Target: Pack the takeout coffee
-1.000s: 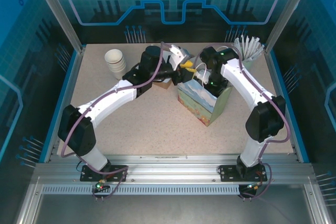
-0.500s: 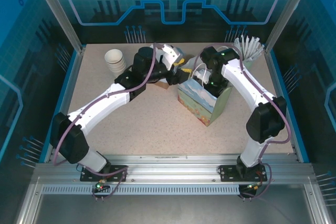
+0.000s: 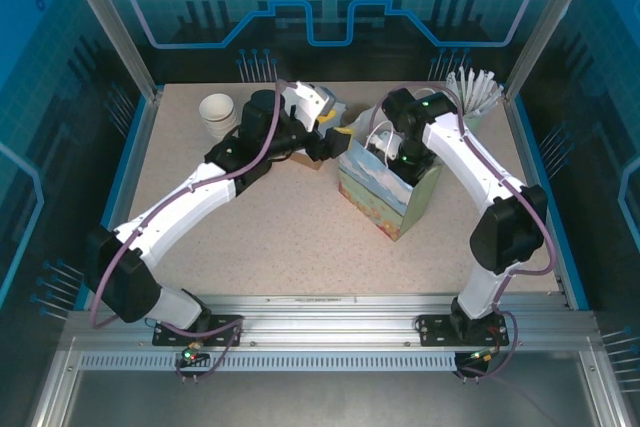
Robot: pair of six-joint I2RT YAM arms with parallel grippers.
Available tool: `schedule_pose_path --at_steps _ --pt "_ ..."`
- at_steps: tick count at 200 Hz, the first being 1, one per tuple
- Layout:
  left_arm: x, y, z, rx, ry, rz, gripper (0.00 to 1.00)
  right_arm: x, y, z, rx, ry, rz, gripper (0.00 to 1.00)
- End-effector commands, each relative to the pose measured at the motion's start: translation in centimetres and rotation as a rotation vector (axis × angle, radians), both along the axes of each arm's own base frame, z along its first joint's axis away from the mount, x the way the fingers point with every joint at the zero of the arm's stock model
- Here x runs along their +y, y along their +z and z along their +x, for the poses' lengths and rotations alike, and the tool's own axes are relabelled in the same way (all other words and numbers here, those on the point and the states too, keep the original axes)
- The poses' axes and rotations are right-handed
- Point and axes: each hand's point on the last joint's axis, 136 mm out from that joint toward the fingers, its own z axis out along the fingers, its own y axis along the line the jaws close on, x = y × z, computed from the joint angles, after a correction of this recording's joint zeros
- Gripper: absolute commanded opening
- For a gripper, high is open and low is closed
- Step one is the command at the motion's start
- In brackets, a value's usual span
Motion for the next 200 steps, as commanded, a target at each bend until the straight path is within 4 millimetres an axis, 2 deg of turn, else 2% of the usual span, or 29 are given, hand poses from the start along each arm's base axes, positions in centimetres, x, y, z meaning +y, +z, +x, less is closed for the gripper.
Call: schedule_pose_path --at_steps 1,135,200 --pt "1.1 0.2 -0.3 0.024 0.034 -0.005 0.70 0.2 0.6 -0.6 -0.010 0.037 0.007 0.39" --pt "2.9 0.3 -0.7 0.056 0.101 -0.020 0.71 0.1 -0.2 -0.3 0.009 0.032 -0.013 0.39" --pt "4.1 1.0 -1.4 0.052 0.144 -0.056 0.72 0.2 -0.9 -0.1 0.025 0.029 -0.021 0.39"
